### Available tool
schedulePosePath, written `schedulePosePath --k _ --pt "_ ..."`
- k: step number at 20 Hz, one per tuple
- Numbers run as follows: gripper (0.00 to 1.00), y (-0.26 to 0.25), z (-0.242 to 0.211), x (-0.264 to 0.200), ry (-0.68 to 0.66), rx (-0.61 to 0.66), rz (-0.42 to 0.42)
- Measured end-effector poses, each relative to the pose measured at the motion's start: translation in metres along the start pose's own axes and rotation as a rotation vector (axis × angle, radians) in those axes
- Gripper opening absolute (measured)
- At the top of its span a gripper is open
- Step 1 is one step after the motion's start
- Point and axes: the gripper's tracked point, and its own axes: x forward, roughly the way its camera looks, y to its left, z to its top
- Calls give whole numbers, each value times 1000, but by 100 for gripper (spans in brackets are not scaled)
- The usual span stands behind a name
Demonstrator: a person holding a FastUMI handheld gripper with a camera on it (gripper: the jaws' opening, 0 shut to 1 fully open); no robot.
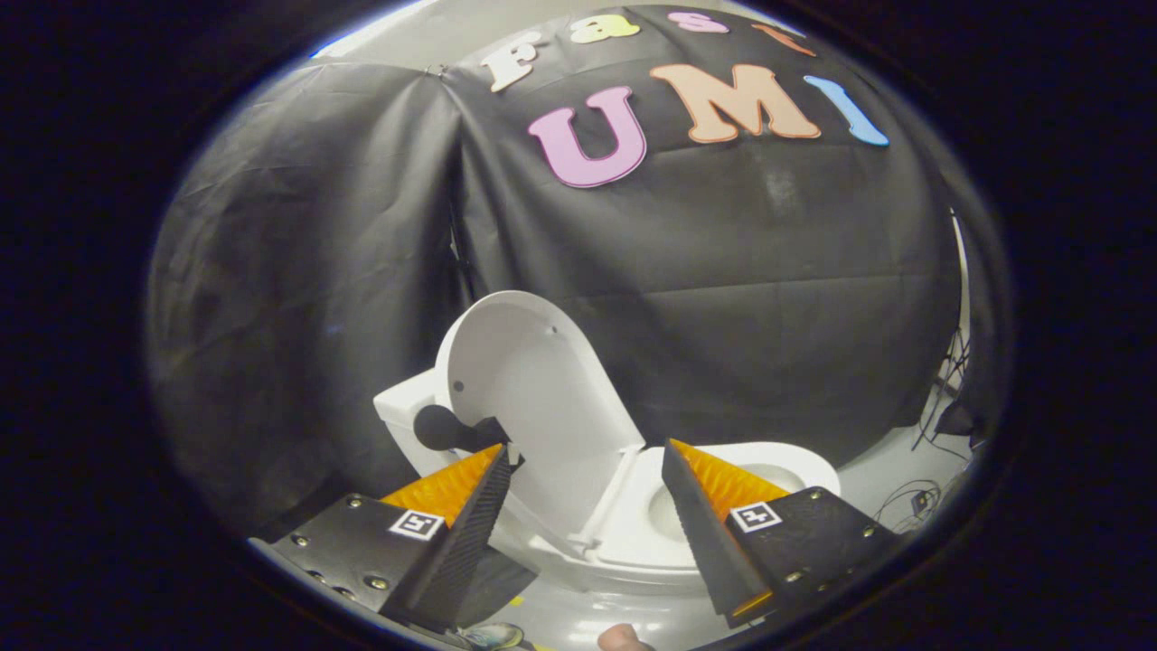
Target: Open the toilet lid.
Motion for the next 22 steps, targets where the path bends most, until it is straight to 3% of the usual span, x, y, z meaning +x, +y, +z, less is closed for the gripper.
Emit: schedulePosePath --k 9,22 --pt "99 -53 11 -29 -34 18 -73" --pt "99 -113 22 -86 -105 -66 -157"
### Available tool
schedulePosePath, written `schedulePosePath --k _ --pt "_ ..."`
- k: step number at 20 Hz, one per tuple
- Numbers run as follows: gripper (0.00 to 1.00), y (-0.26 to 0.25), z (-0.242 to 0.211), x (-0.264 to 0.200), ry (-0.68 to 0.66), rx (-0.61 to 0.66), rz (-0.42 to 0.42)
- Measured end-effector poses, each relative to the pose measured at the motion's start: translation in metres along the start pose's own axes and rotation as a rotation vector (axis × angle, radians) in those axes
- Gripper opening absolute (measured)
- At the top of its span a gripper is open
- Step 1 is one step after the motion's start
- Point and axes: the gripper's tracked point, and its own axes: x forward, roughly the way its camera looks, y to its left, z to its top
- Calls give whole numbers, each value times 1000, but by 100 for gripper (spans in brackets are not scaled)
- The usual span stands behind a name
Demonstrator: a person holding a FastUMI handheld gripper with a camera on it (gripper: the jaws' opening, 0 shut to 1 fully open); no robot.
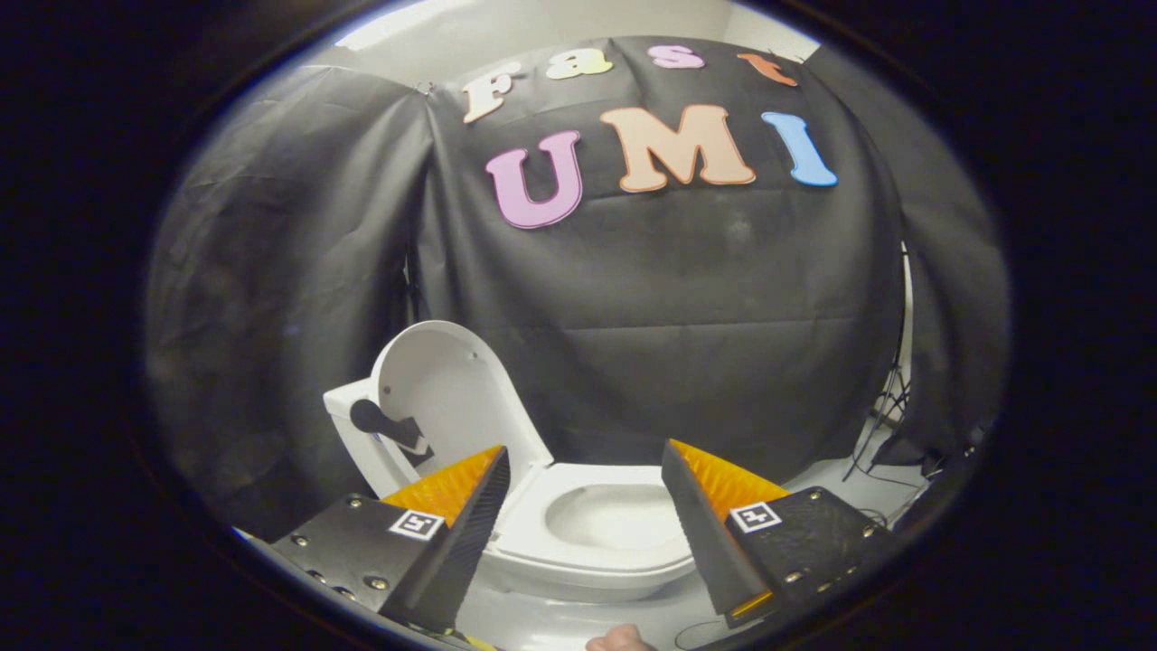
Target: Open the toilet lid.
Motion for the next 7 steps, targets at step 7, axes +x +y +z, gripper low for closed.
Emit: schedulePosePath --k 7 --pt "99 -44 5 -29 -57 -72 -98"
